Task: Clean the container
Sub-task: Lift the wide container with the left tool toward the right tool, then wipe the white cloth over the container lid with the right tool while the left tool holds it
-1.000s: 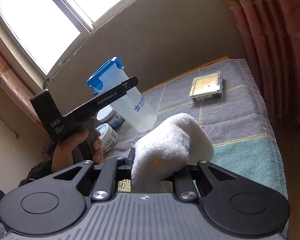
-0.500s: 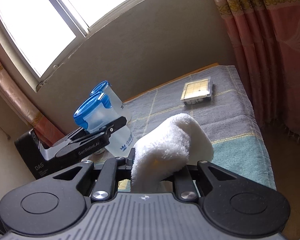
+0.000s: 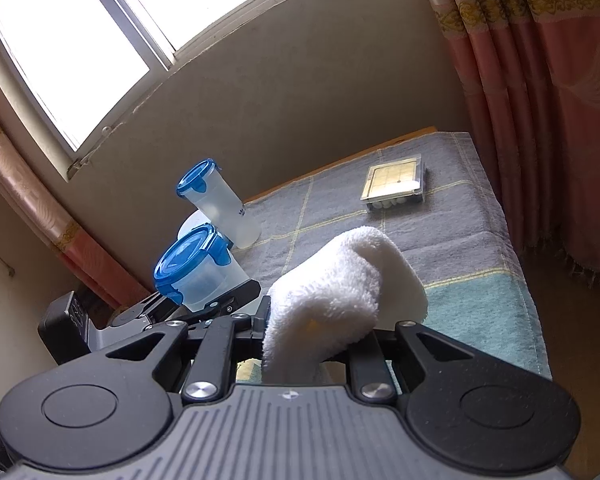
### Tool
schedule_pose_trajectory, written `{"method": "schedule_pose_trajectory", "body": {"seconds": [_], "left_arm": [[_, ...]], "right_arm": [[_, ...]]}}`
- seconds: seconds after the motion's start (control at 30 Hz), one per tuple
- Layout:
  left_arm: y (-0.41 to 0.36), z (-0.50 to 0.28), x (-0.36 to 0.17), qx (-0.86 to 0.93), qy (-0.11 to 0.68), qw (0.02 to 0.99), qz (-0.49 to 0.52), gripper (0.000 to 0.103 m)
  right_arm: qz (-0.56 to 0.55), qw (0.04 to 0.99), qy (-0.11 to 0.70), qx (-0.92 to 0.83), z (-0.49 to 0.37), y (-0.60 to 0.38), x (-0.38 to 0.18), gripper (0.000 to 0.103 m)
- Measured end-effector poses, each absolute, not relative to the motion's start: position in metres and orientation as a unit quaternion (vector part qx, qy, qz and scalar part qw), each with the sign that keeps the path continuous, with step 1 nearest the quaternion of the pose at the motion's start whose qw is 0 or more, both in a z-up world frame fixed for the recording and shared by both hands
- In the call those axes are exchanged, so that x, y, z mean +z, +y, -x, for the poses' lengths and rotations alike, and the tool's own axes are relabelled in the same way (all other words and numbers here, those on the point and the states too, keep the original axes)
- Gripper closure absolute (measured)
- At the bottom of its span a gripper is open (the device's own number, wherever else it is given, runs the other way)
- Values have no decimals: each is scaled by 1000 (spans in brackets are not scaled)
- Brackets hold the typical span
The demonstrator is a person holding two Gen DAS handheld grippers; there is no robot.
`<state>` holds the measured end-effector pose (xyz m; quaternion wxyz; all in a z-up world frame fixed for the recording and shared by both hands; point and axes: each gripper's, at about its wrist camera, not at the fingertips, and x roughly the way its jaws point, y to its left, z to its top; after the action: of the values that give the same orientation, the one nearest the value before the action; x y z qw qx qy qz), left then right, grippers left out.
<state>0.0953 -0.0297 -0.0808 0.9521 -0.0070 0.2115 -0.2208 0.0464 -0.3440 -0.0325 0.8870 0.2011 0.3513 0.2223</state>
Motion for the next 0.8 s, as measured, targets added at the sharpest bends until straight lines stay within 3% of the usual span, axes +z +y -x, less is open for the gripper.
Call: {"method": "schedule_pose_trajectory", "body": {"seconds": [0.37,0.8], "left_arm": [[-24,-87,-86,-220,214,951,19,19],[-9,-79,-82,-237,209,947,53,20]], "right_arm": [[-176,900,325,230,-52,-339,-4,82],[-75,927,267,254,-82,-289,61,82]]}}
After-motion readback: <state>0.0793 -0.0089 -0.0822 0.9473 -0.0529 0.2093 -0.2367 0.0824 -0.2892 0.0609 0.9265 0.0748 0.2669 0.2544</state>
